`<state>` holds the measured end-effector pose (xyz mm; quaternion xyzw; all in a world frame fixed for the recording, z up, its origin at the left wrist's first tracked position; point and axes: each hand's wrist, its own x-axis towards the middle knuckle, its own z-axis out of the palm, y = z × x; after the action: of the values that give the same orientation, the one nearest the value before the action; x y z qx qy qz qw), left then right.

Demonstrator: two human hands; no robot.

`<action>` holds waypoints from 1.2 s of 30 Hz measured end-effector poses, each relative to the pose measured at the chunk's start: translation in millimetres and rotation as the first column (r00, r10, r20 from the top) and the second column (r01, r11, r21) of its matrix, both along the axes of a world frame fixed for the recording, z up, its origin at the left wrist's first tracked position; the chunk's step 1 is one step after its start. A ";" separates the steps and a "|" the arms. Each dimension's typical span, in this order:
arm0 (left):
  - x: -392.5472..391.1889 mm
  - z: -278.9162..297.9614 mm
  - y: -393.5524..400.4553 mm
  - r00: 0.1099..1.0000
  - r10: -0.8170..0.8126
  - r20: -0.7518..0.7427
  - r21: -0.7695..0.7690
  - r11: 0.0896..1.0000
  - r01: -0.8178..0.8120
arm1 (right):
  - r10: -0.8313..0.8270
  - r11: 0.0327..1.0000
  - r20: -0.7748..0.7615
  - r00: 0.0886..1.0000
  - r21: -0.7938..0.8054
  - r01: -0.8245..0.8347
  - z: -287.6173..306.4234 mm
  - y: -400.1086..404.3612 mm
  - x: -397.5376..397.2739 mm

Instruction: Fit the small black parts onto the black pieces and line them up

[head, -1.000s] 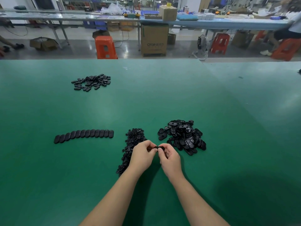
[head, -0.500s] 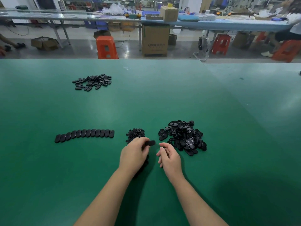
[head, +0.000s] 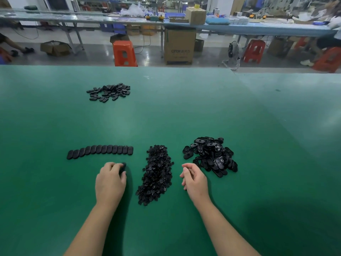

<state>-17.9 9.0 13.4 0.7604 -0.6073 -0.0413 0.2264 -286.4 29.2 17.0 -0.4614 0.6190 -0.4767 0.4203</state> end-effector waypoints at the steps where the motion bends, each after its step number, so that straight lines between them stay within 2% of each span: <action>1: -1.7 -1.8 0.3 0.998 -0.034 0.053 -0.009 0.999 0.034 | 0.001 1.000 -0.006 1.000 0.000 -0.001 -0.4 -0.1 0.2; 4: -5.9 -2.2 0.5 0.988 -0.067 0.138 0.024 0.998 0.064 | 0.005 1.000 -0.018 1.000 0.002 -0.005 -1.3 0.4 0.2; 8: 0.5 -1.9 1.5 0.984 -0.053 0.171 0.038 0.998 0.047 | 0.007 1.000 -0.027 1.000 0.004 -0.007 -2.3 0.3 -0.2; 17: 60.6 6.6 -5.0 0.961 0.203 0.187 0.162 0.959 -0.234 | 0.017 1.000 -0.060 0.998 0.007 -0.016 -3.8 0.0 0.0; 21: 70.3 9.3 -7.1 0.955 0.261 0.143 0.168 0.944 -0.283 | 0.024 1.000 -0.072 0.997 0.002 -0.024 -4.1 0.2 0.7; 25: 51.7 9.0 -10.9 0.989 0.145 -0.036 0.047 0.989 -0.143 | 0.024 1.000 -0.088 0.996 0.003 -0.024 -4.7 -0.7 0.8; 30: 2.8 10.9 -15.5 0.977 -0.099 -0.189 0.041 0.993 0.108 | 0.029 1.000 -0.106 0.994 0.010 -0.028 -5.8 -1.3 1.0; 36: -34.6 5.0 -27.6 0.956 -0.139 -0.259 0.095 0.981 0.168 | 0.033 0.999 -0.124 0.992 0.015 -0.031 -6.7 -1.0 1.2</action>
<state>-52.5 -18.6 18.5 0.7116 -0.6275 -0.1897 0.2528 -285.2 28.1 10.3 -0.4974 0.6393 -0.4364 0.3916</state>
